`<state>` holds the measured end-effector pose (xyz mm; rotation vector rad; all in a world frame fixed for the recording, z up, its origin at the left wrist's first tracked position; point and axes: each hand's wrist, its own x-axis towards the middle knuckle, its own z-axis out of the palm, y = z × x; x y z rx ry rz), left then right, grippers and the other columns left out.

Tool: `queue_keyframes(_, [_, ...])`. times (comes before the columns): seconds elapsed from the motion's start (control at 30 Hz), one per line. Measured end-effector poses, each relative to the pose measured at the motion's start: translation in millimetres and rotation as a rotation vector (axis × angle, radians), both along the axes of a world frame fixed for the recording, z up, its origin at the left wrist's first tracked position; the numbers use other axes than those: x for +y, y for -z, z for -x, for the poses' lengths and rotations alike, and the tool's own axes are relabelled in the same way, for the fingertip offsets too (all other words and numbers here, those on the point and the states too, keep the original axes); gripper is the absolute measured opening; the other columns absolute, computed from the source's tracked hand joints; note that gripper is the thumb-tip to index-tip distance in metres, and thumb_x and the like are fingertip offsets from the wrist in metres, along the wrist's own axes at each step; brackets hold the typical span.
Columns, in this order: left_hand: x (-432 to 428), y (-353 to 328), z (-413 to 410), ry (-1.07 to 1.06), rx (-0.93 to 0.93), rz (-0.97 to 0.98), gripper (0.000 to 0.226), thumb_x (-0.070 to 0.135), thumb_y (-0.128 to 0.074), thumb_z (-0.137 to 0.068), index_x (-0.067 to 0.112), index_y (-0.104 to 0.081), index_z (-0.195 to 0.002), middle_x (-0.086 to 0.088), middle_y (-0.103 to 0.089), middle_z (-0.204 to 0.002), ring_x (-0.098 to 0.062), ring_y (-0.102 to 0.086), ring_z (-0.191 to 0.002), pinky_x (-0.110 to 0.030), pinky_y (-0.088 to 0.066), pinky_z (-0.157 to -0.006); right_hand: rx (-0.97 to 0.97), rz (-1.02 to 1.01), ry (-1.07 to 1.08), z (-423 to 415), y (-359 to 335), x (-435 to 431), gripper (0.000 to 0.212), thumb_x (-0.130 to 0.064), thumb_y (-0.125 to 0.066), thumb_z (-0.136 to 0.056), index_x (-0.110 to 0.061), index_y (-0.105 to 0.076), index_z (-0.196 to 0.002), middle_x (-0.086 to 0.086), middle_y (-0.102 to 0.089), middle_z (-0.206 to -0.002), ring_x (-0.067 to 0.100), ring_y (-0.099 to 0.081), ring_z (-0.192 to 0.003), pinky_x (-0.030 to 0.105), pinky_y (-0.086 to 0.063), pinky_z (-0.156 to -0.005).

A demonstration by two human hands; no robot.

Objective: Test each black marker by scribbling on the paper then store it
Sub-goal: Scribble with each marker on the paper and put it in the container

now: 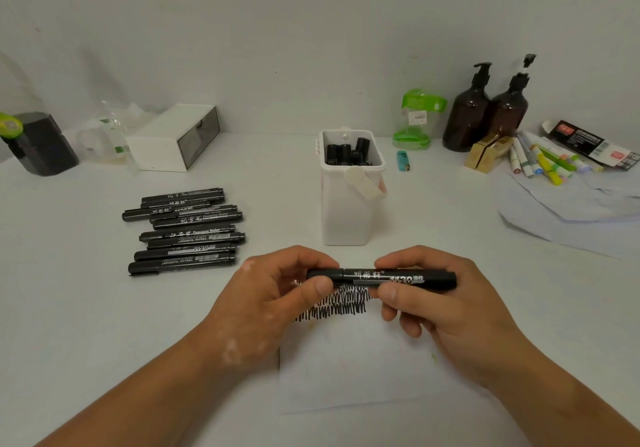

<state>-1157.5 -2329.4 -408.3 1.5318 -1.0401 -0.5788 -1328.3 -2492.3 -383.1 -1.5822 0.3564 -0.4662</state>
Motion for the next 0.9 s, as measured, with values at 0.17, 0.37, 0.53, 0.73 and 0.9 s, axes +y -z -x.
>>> queue_keyframes(0.17, [-2,-4,5,0.035,0.111,0.057,0.012,0.026,-0.064,-0.089,0.026,-0.072,-0.097,-0.002,-0.071,-0.074,-0.012,-0.063,-0.067,-0.02,-0.052,-0.067,-0.013,-0.014,0.035,-1,1,4,0.033,-0.036,-0.083,-0.063,-0.023,-0.08,-0.094,0.015,-0.072,-0.07,0.019,-0.056,-0.053,0.023,-0.048,-0.053])
queue_keyframes(0.37, [-3,-8,9,0.053,0.233,0.117,0.013,0.018,-0.065,-0.086,0.018,-0.074,-0.096,-0.007,-0.072,-0.073,-0.015,-0.06,-0.064,-0.021,-0.052,-0.064,-0.042,-0.077,0.045,-1,0,4,0.035,-0.032,-0.084,-0.062,-0.018,-0.081,-0.095,0.02,-0.075,-0.079,0.028,-0.071,-0.068,0.027,-0.057,-0.064])
queue_keyframes(0.53, [-3,-11,12,0.054,0.221,0.147,0.013,0.015,-0.065,-0.085,0.014,-0.074,-0.095,-0.009,-0.071,-0.072,-0.013,-0.062,-0.064,-0.02,-0.051,-0.065,-0.057,-0.088,0.043,-1,-1,5,0.034,-0.031,-0.084,-0.063,-0.018,-0.081,-0.094,0.021,-0.075,-0.079,0.031,-0.072,-0.069,0.029,-0.058,-0.066])
queue_keyframes(0.73, [-1,-15,15,0.066,0.224,0.168,0.013,0.013,-0.066,-0.084,0.011,-0.074,-0.095,-0.01,-0.073,-0.074,-0.016,-0.065,-0.068,-0.022,-0.053,-0.066,-0.101,-0.115,0.008,0,-3,7,0.036,-0.03,-0.09,-0.061,-0.015,-0.08,-0.092,0.021,-0.074,-0.076,0.031,-0.071,-0.067,0.029,-0.058,-0.066])
queue_keyframes(0.9, [-4,-12,13,0.015,0.196,0.164,0.012,0.016,-0.07,-0.087,0.011,-0.074,-0.097,-0.006,-0.073,-0.075,-0.012,-0.068,-0.07,-0.018,-0.053,-0.067,-0.102,-0.175,0.033,-6,1,10,0.035,-0.029,-0.088,-0.06,-0.015,-0.08,-0.091,0.024,-0.074,-0.078,0.028,-0.071,-0.067,0.028,-0.058,-0.064])
